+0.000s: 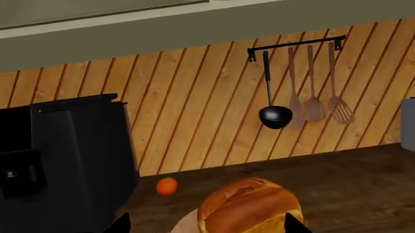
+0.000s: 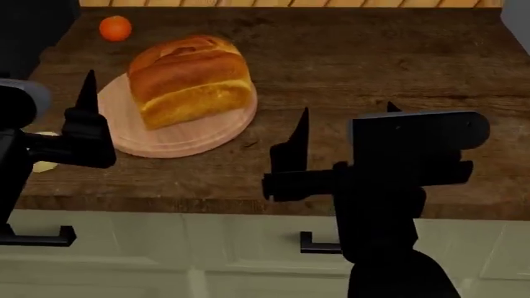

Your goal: Pick up the wedge of cheese and place it on the slice of bread to prepare a simple cheese on bread dish.

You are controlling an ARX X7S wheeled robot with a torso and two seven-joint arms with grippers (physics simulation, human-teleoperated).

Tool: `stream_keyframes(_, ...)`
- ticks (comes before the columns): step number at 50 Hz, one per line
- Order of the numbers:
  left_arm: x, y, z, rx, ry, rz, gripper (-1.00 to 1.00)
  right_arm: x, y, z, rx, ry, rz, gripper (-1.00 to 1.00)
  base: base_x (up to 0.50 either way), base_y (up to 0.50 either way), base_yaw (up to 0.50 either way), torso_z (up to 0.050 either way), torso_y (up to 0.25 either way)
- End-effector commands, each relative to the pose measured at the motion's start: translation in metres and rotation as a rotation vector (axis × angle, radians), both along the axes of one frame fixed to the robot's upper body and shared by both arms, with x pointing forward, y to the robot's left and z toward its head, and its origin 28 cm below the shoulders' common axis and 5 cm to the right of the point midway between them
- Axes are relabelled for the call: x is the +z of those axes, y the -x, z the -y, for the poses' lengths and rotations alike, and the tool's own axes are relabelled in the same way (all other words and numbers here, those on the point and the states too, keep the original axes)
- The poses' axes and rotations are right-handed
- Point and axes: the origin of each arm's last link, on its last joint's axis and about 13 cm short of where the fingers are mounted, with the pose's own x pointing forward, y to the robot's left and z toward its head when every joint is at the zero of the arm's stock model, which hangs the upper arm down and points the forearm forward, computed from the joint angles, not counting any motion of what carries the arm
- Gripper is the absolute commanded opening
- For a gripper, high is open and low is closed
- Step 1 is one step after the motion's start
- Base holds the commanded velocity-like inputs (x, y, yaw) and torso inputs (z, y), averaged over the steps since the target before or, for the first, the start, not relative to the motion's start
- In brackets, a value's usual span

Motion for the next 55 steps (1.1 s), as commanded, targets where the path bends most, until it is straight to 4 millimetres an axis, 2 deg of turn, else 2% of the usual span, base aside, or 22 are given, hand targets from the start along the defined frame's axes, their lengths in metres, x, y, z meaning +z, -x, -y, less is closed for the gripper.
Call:
stream_keyframes(1,0.0034,0.0004,-0.0001,0.008,-0.005,0.003,1.0,0.0064,0.0023,0.0022,-0.006,-0.001,0.016,1.0,0.27,0.5,0.0,0.0,0.0)
stream_keyframes(12,0.0027,-0.0006,-0.0001,0.007,-0.008,-0.004,1.0,0.0045,0.0026,0.0022,0.01,0.015,0.016,1.0,0.22,0.5,0.0,0.0,0.0)
stream_keyframes(14,0.0029,-0.0002,-0.0001,0.007,-0.008,-0.004,1.0,0.0025,0.0025,0.0012,0.007,0.068,0.037,1.0,0.21,0.35,0.0,0.0,0.0)
stream_keyframes(19,0.0029,0.0,0.0,0.007,-0.008,-0.004,1.0,-0.0004,0.0015,0.0028,-0.003,0.015,0.015,1.0,0.03,0.02,0.06,0.0,0.0)
stream_keyframes(31,0.0034,0.0001,-0.0002,0.009,-0.009,-0.001,1.0,-0.0011,0.0039,0.0002,0.023,0.072,0.043,1.0,0.0,0.0,0.5,0.0,0.0)
stream_keyframes(55,0.0034,-0.0002,-0.0002,0.01,-0.01,-0.003,1.0,0.0005,0.0065,0.0012,0.037,0.081,0.052,1.0,0.0,0.0,0.5,0.0,0.0)
